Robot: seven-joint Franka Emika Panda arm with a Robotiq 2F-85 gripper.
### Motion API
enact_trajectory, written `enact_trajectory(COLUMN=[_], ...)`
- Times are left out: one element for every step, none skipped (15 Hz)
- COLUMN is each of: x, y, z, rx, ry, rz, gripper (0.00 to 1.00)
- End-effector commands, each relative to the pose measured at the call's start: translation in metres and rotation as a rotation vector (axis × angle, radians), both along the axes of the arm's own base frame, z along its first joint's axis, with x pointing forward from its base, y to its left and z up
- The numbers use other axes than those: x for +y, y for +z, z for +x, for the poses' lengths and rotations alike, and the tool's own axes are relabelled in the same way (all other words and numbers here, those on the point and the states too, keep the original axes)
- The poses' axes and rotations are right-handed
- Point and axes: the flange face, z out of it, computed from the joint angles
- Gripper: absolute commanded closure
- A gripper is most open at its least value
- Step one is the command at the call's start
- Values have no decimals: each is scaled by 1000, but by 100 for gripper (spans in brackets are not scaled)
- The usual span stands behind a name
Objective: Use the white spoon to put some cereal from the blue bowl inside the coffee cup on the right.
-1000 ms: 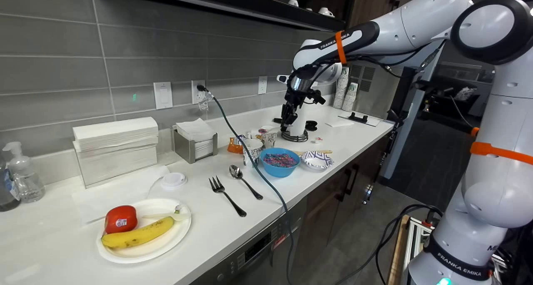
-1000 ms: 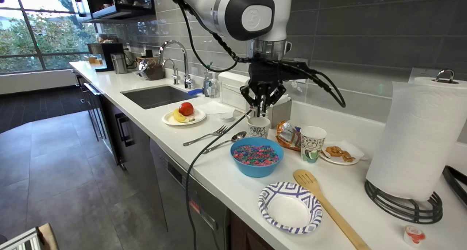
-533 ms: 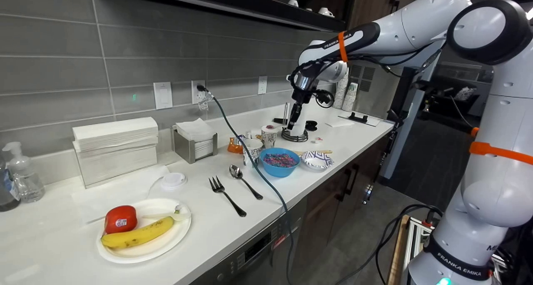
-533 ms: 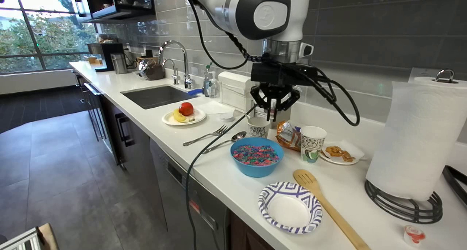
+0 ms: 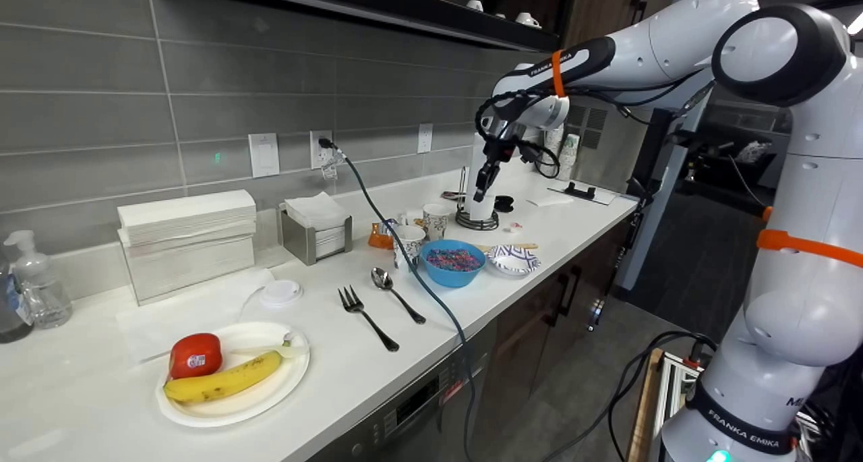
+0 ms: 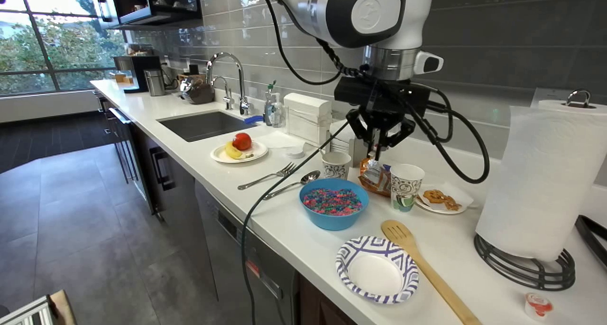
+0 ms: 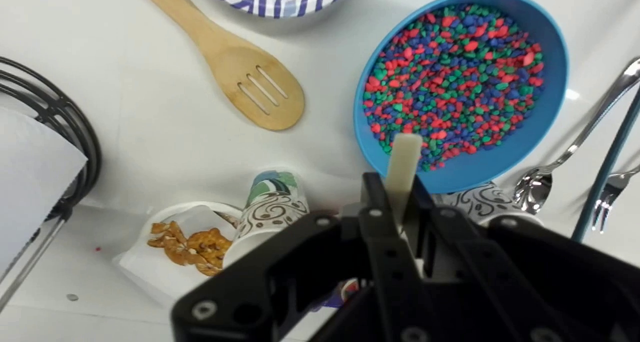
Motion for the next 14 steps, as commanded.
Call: enact_trajectory(x=[-17, -20, -13, -14, -14, -14, -13, -13, -13, -15, -15, -16, -17, -18], y=[-2, -2, 1, 0, 0, 1, 1, 1, 1, -1, -3, -4, -5, -7], z=[12, 14, 5, 6, 6, 7, 7, 7, 7, 12, 15, 18, 22, 25], rx=[20, 15, 4, 5, 5, 4, 4, 3, 3, -6, -11, -19, -19, -23], ry=[-98, -115, -71, -76, -76, -75, -74, -73, -73, -91, -96, -100, -99, -100], rz=[-1, -17, -3, -4, -4, -4, -4, -4, -4, -14, -16, -30, -36, -47], gripper=[97, 97, 97, 87, 87, 87, 87, 87, 97, 97, 97, 97, 97, 97])
